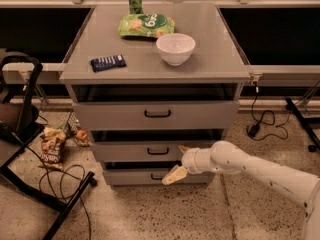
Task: Close middle drawer
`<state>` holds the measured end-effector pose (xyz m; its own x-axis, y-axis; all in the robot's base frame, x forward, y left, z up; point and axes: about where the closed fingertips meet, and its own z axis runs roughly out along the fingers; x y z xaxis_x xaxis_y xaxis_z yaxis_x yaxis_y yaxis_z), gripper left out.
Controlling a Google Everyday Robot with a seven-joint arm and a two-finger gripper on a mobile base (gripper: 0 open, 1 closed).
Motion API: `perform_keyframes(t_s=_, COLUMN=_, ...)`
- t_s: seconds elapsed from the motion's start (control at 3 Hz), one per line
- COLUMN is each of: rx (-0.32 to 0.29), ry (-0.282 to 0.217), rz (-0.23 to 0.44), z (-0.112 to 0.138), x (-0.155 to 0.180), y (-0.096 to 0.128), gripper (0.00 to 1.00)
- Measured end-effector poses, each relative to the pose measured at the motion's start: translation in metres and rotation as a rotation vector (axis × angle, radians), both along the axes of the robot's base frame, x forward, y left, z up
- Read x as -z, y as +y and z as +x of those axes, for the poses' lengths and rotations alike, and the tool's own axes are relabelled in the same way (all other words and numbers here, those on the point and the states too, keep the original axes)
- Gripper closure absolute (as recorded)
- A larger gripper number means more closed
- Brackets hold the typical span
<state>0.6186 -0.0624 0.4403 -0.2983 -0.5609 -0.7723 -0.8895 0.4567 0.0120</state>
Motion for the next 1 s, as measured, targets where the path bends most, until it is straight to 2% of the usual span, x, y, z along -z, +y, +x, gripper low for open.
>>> perform_keyframes(t_s=0.67, rx=-0.008, ry=0.000, rz=-0.005, z=-0.005, x=-0.001, y=0.003, gripper=0.41)
perform_keyframes(t_s=1.0, rx=-0.037, ry=0.004, rz=-0.070, z=-0.025, x=-0.015, y=0.001, gripper=0.64)
